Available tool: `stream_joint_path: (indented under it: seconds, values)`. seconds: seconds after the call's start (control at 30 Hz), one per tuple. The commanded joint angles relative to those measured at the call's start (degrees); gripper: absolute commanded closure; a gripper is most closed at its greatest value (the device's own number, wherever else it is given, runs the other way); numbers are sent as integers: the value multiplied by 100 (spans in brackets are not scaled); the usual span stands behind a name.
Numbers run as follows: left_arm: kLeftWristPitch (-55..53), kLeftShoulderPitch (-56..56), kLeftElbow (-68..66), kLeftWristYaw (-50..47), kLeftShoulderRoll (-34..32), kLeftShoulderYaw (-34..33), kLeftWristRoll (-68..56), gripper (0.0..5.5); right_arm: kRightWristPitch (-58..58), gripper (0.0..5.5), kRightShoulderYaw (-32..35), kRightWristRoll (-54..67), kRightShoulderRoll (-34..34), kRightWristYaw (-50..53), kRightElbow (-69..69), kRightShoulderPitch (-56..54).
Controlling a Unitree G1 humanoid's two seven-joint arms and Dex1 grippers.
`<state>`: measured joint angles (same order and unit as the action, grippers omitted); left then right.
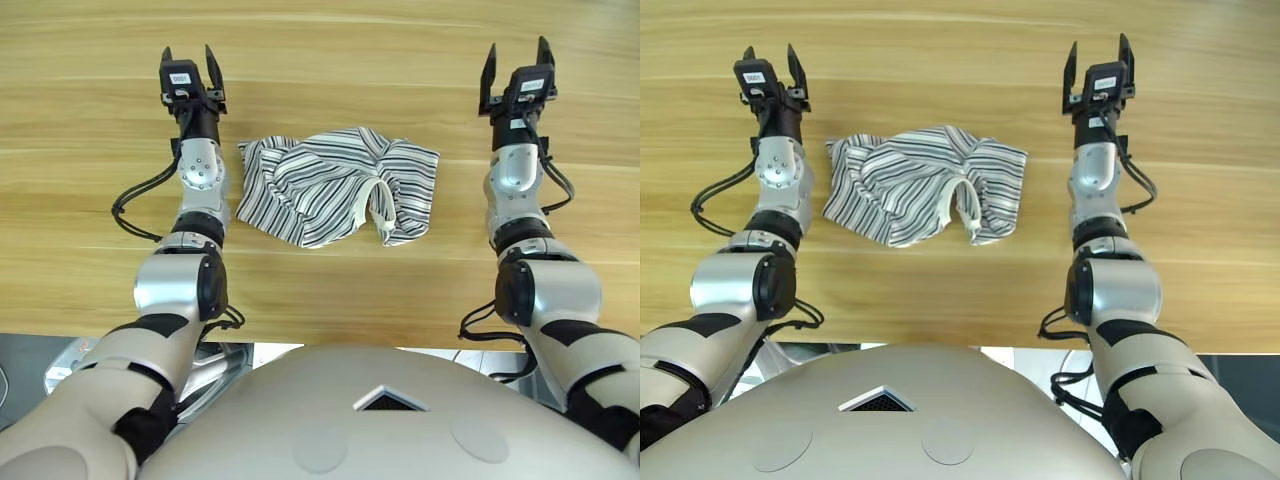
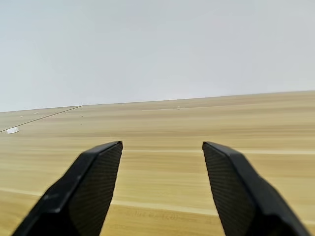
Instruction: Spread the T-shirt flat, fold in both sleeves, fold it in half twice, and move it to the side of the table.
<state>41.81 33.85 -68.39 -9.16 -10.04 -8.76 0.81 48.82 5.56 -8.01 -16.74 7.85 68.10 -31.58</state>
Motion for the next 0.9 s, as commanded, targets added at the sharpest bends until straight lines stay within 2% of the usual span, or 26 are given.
stream_joint_path:
  seconds: [0.03, 0.2, 0.37, 0.5, 0.9]
  values:
    - [-113, -60, 111, 186, 66, -94, -131, 247, 30, 224, -88, -134, -30, 219, -143, 86]
    - [236, -261, 366, 498, 241, 9, -133, 247, -35, 224, -92, -81, 40, 225, -118, 61]
    - [629, -225, 372, -111, 97, 117, 307, 247, -107, 224, 2, 252, 55, -465, 4, 8]
    - [742, -208, 317, -432, -8, 249, 603, 247, 36, 224, 74, 326, 4, -478, -32, 35]
    - [634, -219, 341, 173, -81, -81, 41, 247, -37, 224, 33, 244, -25, -461, -5, -27]
